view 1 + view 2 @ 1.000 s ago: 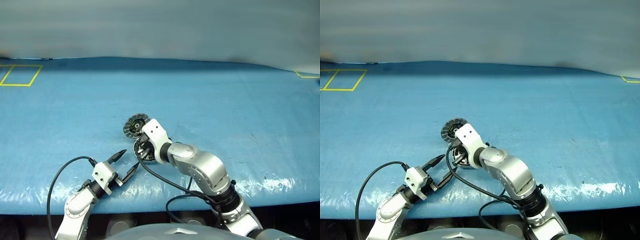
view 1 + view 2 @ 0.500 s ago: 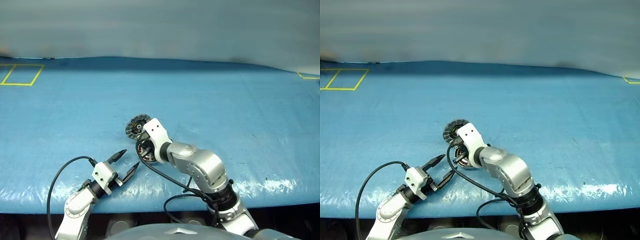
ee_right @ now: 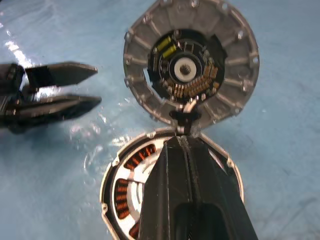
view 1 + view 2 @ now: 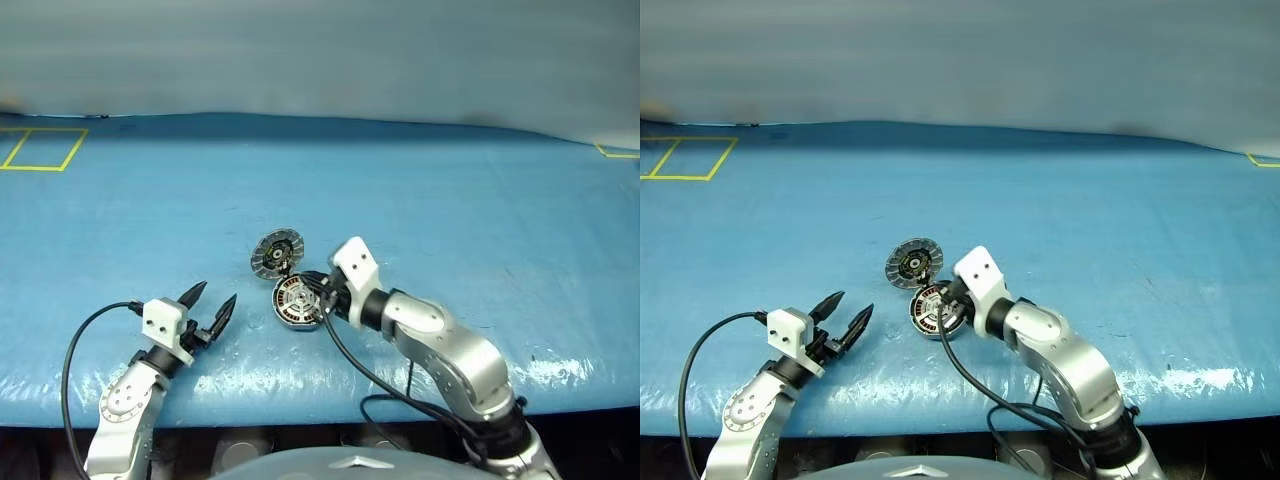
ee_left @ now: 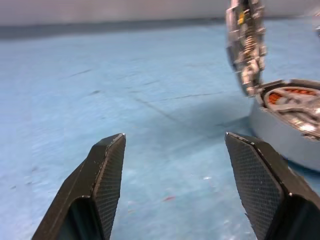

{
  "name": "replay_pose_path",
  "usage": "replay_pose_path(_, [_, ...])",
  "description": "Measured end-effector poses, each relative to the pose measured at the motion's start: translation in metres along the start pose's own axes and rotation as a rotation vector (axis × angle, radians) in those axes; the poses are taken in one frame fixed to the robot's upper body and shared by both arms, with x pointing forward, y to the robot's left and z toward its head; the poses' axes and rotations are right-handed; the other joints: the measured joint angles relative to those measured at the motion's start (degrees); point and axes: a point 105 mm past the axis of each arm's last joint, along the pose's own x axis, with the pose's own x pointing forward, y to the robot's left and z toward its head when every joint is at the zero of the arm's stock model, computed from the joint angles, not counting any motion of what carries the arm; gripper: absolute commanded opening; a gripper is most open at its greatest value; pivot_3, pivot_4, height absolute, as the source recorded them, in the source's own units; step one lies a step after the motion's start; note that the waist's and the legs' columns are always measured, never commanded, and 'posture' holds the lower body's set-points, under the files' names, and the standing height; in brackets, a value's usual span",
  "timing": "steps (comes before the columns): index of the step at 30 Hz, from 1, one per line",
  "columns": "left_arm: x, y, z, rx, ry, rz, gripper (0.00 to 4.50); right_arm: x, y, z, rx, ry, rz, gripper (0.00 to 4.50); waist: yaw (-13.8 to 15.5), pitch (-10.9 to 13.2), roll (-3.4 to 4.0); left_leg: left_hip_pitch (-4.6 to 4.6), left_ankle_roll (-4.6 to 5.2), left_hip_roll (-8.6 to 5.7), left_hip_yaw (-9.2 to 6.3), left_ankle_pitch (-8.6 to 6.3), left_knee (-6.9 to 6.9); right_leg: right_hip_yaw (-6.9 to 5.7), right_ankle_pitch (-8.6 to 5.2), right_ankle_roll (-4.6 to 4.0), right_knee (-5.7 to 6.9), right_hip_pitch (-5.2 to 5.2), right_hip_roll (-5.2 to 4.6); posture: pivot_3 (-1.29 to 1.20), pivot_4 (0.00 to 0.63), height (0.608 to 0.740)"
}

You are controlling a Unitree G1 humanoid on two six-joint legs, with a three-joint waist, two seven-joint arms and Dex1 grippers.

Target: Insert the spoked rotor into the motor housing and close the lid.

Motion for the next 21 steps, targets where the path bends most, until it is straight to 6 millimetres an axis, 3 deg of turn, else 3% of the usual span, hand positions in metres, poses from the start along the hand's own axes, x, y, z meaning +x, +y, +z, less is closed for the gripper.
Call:
replay_pose_path(1, [0.005,0.005,0.001,-0.02,0.011,0.018,3.39,-0.006,-0.001,-0.007,0.001,-0.006,-0.009,0.02,0.05,0.0,-0.01,0.0,0.0,0.0,0.0,0.0,0.01,0.01,0.0,0.0,0.01,0.01,0.01,0.0,0.15,0.74])
replay_pose_path(4, [0.019,0.011,0.006,-0.062,0.023,0.026,2.74,-0.017,0.001,-0.02,0.027,-0.05,-0.023,0.0,0.3,0.02,-0.05,0.05,-0.01,0.03,-0.01,0.01,0.06,0.03,-0.03,0.09,0.02,0.08,0.08,0.0,0.15,0.74])
replay_pose_path(12, [0.058,0.019,0.021,-0.121,0.008,-0.075,0.06,-0.034,-0.008,-0.052,0.039,-0.102,-0.117,0.0,0.36,0.09,-0.24,0.18,-0.03,0.05,0.1,0.02,0.12,0.19,0.02,0.07,0.03,0.15,0.15,0.0,0.15,0.74])
replay_pose_path(17, [0.081,0.015,0.039,-0.193,-0.016,-0.254,0.02,-0.034,-0.008,-0.057,0.037,-0.14,-0.147,0.0,0.47,0.1,-0.3,0.17,-0.07,0.05,0.08,0.04,0.13,0.18,0.07,-0.02,0.05,0.15,0.25,0.0,0.15,0.74])
replay_pose_path(21, [0.093,0.001,0.056,-0.305,-0.018,-0.484,0.02,-0.032,-0.007,-0.063,0.062,-0.138,-0.152,0.0,0.37,0.1,-0.31,0.17,-0.1,0.04,0.1,0.06,0.13,0.2,0.07,-0.03,0.05,0.15,0.29,0.0,0.15,0.74])
